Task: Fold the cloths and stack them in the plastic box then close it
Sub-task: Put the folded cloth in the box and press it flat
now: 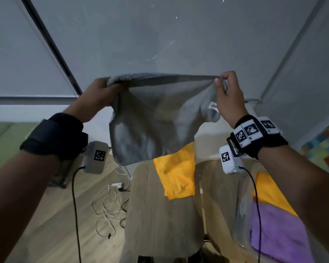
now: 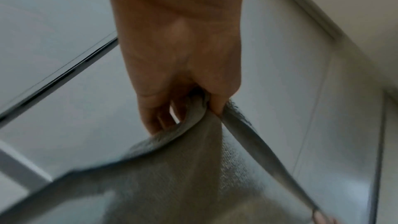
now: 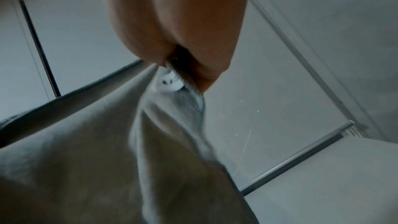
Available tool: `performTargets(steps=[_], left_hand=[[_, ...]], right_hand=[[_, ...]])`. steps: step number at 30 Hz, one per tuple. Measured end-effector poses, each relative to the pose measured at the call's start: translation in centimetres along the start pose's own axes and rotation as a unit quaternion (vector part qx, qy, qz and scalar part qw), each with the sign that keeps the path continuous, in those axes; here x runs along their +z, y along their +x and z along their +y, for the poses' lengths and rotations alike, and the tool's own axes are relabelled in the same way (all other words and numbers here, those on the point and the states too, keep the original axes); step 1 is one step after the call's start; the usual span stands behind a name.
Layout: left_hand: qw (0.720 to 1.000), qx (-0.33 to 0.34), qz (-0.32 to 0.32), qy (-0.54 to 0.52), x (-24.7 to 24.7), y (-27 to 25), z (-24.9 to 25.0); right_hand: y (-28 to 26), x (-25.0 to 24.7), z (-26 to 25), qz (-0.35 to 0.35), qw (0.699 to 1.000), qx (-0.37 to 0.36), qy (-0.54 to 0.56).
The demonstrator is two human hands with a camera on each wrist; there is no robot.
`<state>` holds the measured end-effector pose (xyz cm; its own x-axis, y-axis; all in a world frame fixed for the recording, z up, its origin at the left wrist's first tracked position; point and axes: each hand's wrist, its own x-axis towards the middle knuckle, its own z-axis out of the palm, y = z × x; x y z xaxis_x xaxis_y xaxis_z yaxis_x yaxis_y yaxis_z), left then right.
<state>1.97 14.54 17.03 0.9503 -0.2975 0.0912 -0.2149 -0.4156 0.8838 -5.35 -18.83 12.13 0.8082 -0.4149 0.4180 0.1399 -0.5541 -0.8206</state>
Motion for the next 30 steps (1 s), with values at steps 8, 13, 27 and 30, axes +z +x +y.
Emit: performTargets(steps=[8, 13, 27, 30], left_hand=[[0.922, -0.286, -0.147, -0.217, 5.6, -3.2, -3.5], [0.894, -0.281, -0.159, -0.31, 6.1, -3.8, -5.5], [0.931, -0.218, 0.031, -0.29, 3.2, -1.2, -5.5], [0.952, -0.184, 0.042, -0.24, 2.3, -1.0, -5.5]], right_hand=[[-5.8, 3.8, 3.2, -0.291, 0.747, 0.461, 0.38], [-6.1, 3.4, 4.8, -0.215, 0.727, 0.469, 0.453], [-2.6, 2.3, 3.0, -0.302, 0.789, 0.439, 0.306], [-1.8, 2.0, 3.4, -0.207, 0.827, 0.428, 0.301]])
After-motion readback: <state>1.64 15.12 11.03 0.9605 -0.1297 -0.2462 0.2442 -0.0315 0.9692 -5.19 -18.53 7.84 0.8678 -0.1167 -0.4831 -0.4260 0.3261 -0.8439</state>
